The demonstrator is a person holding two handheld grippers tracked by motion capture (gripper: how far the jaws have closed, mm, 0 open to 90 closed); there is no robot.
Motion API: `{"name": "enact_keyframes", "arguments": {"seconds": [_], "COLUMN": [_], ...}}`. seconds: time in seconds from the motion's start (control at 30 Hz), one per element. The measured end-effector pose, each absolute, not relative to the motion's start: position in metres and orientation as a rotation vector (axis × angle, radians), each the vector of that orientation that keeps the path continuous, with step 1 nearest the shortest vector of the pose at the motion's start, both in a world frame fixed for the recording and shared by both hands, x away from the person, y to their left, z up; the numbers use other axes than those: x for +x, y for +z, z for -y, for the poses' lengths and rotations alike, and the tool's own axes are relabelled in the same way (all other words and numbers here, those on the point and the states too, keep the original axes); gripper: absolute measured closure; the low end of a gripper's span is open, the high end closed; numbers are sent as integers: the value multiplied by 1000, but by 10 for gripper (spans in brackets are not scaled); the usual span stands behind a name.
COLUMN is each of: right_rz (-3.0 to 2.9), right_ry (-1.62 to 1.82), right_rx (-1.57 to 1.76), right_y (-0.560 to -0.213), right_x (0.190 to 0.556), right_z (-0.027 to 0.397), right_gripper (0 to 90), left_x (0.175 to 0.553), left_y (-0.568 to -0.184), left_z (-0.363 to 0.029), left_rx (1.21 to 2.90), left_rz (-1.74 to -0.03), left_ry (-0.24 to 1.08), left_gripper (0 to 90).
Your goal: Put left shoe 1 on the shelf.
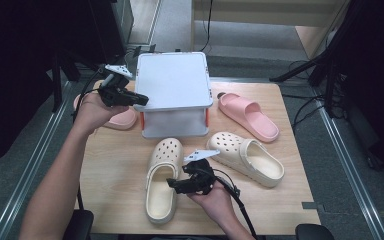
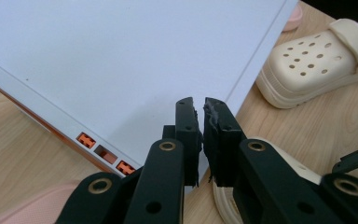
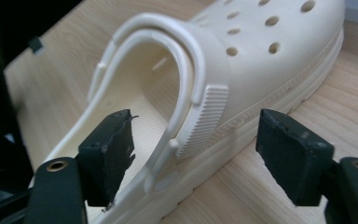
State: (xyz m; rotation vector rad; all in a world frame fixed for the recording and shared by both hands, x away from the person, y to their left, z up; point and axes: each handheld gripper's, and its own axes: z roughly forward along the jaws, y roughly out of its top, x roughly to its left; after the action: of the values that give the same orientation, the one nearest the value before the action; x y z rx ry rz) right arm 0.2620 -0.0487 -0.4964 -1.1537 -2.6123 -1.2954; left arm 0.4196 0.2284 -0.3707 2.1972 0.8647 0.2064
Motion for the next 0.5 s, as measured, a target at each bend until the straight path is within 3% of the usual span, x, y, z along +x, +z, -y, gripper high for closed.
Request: {"name": "enact_keyframes", "arguments": {"seconds": [0.3,0.5], "right_rz": [2586,2601], "right_ry": [-1294,-1276], "right_rx": [-1236,-1278], "right_y": [-508,-512], "right_x": [266,270], "right_z": [34,33], "right_gripper": [246,286], "left_x": [421,421], "left_y": [-378,-378], "left_z": [-234,-236], "left_rx": [2148,2151], "left_rz": [-845,-836], "left_ry": [173,166], "left_gripper": [849,849]}}
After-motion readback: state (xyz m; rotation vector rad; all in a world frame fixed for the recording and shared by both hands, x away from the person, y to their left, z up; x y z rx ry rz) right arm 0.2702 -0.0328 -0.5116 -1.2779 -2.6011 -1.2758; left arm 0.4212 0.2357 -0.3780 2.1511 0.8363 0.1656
